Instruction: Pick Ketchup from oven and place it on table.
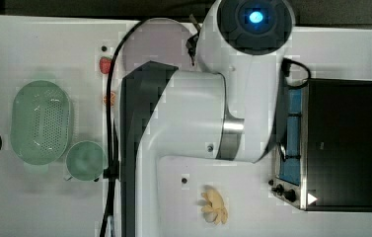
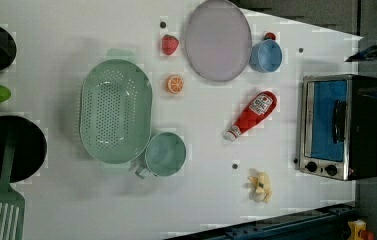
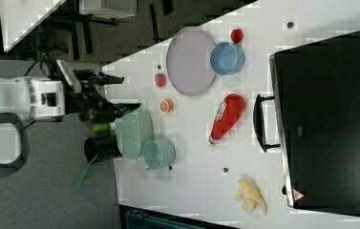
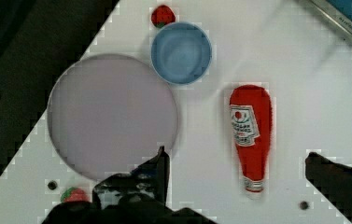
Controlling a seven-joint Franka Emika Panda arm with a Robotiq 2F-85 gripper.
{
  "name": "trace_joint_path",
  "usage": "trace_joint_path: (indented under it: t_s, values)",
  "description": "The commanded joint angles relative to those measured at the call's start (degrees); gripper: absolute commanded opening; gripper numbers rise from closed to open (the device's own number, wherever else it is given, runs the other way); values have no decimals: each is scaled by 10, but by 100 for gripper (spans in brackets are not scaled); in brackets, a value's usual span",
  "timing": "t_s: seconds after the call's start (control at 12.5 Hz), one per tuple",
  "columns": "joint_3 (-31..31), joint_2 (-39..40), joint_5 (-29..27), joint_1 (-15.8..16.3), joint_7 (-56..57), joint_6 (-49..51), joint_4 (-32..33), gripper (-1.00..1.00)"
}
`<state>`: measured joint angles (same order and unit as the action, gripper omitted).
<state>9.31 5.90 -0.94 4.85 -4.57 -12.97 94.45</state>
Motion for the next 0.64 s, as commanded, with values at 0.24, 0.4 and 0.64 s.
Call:
trace_joint_path:
  t_s: [0.24, 0.4, 0.64]
  values:
    - [-2, -3, -6, 4, -15, 43, -46, 100]
    - [-2, 0, -6, 4, -15, 43, -46, 100]
    - [-2, 4, -6, 4, -15, 43, -46, 100]
